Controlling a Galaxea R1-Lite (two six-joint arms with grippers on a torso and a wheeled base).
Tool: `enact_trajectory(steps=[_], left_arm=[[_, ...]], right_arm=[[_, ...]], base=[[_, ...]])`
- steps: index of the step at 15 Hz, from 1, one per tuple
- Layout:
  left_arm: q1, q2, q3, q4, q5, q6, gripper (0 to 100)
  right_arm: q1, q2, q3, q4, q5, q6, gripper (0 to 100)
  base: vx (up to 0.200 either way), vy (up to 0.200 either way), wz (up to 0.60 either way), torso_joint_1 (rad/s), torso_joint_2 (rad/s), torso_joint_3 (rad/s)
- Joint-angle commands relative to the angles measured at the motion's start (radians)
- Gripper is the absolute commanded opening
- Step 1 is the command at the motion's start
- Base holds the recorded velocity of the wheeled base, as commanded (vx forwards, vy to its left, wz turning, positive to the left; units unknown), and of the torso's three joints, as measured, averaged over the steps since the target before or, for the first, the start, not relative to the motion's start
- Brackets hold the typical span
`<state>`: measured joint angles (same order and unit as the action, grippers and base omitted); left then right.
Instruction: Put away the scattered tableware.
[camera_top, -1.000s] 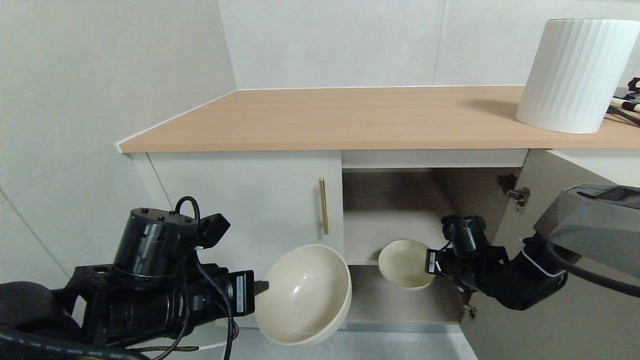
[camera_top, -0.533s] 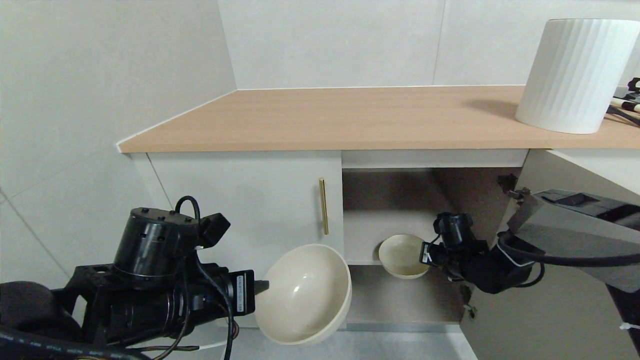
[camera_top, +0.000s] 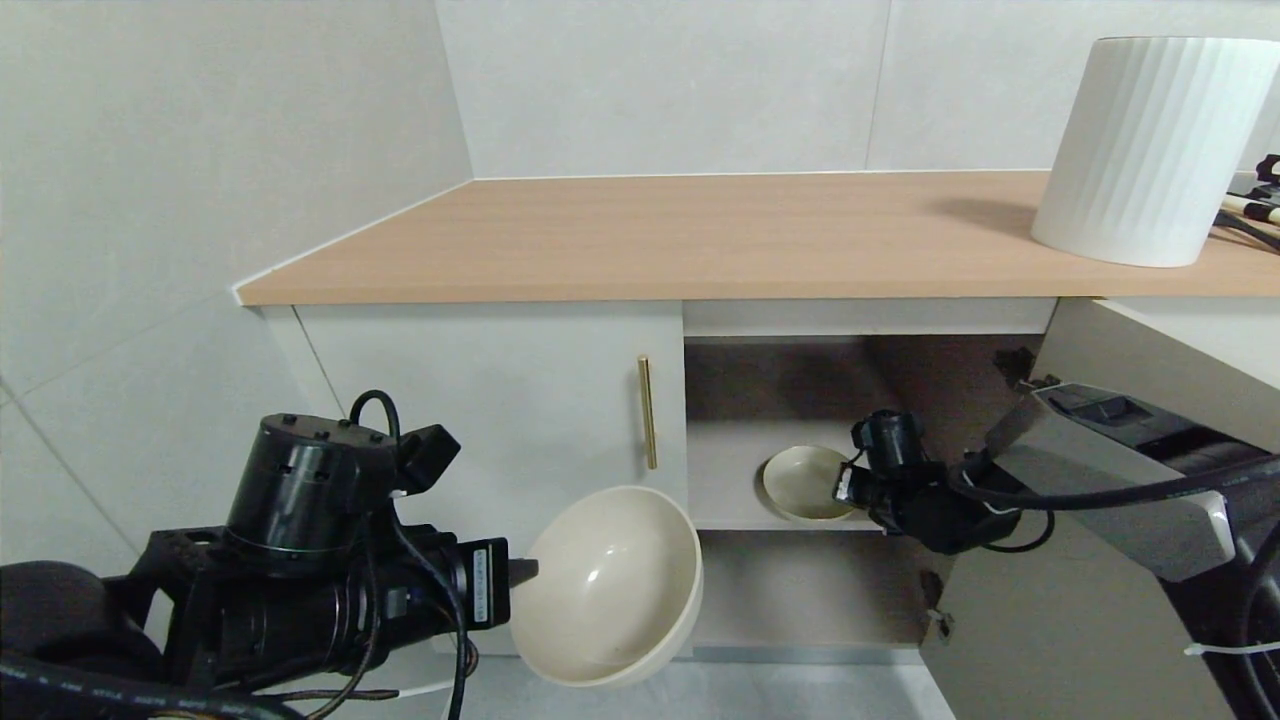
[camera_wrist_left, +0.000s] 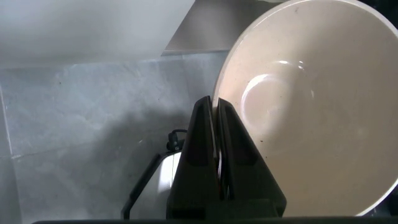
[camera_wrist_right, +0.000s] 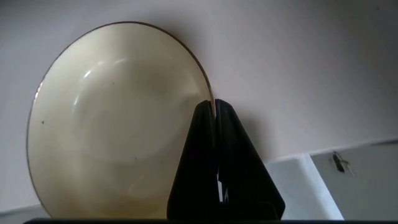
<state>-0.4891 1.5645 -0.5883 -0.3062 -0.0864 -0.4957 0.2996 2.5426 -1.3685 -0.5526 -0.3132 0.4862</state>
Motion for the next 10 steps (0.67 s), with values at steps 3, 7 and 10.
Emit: enact_trajectory(steps=[3, 7, 10], left_arm=[[0.000, 0.000, -0.001, -0.001, 0.000, -0.001, 0], [0.000, 0.002, -0.002, -0.001, -0.001, -0.001, 0], [0.000, 0.002, -0.002, -0.001, -0.001, -0.001, 0]], right_arm=[[-0.008, 0.051, -0.146, 0.120, -0.001, 0.037, 0], [-0.014, 0.065, -0.185, 0.134, -0.001, 0.045, 0], [-0.019, 0.077, -0.204, 0.134, -0.004, 0.045, 0]], base=[[0.000, 0.000, 0.00, 0.000, 0.00, 0.000], [0.000, 0.000, 0.00, 0.000, 0.00, 0.000], [0.000, 0.000, 0.00, 0.000, 0.00, 0.000]])
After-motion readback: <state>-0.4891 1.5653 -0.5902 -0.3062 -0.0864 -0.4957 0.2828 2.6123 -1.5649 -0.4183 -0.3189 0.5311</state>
